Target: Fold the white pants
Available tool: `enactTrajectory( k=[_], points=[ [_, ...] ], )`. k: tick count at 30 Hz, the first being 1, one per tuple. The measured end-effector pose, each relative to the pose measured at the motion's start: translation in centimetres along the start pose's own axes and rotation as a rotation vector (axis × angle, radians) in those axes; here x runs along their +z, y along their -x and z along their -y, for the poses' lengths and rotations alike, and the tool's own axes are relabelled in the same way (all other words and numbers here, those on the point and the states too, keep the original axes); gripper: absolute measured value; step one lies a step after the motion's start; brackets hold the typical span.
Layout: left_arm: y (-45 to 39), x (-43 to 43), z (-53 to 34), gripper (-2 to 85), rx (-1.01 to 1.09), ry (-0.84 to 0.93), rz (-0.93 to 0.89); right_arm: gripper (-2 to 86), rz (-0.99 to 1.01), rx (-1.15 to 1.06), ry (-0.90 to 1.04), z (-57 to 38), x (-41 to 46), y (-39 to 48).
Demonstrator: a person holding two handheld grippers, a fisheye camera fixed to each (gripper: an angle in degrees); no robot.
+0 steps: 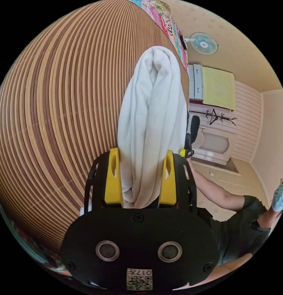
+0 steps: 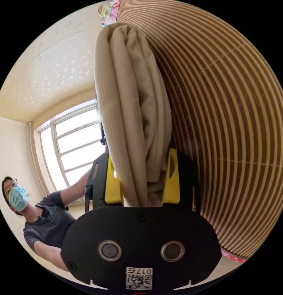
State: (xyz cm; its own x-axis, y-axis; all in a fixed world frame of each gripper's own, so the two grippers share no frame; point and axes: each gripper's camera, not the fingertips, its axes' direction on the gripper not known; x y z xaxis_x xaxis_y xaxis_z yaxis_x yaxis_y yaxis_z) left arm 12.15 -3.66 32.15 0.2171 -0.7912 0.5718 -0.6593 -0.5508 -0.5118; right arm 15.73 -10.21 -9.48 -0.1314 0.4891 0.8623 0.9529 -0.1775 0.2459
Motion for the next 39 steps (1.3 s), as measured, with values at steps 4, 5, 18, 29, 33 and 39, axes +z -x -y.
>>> enactTrajectory(
  k=[4, 5, 18, 29, 33, 39],
  points=[
    [1.8, 1.5, -0.5, 14.1, -0.03, 0.084, -0.021, 14.7, 0.049, 0.062, 0.107, -1.1, 0.6, 0.7],
    [1.9, 1.9, -1.0, 13.2, -0.042, 0.099, 0.001, 13.9, 0.041, 0.047, 0.111, -2.2, 0.0, 1.4],
    [-8.5, 16.4, -6.4, 11.3, -0.099, 0.092, -0.241, 8.6, 0.091, 0.039, 0.33, -13.1, -20.3, 7.9],
    [-31.9, 32.3, 7.6, 11.2, 0.161, -0.028, -0.385, 7.8, -0.205, -0.294, 0.168, -19.5, -51.6, 27.3],
    [-40.4, 39.7, 11.6, 11.4, 0.268, -0.042, -0.401, 8.4, -0.307, -0.305, 0.077, -23.2, -58.4, 29.8],
    [-41.5, 54.2, 16.3, 13.0, 0.113, 0.038, -0.195, 11.8, -0.521, -0.006, -0.1, -25.6, -62.9, 20.0]
  ],
)
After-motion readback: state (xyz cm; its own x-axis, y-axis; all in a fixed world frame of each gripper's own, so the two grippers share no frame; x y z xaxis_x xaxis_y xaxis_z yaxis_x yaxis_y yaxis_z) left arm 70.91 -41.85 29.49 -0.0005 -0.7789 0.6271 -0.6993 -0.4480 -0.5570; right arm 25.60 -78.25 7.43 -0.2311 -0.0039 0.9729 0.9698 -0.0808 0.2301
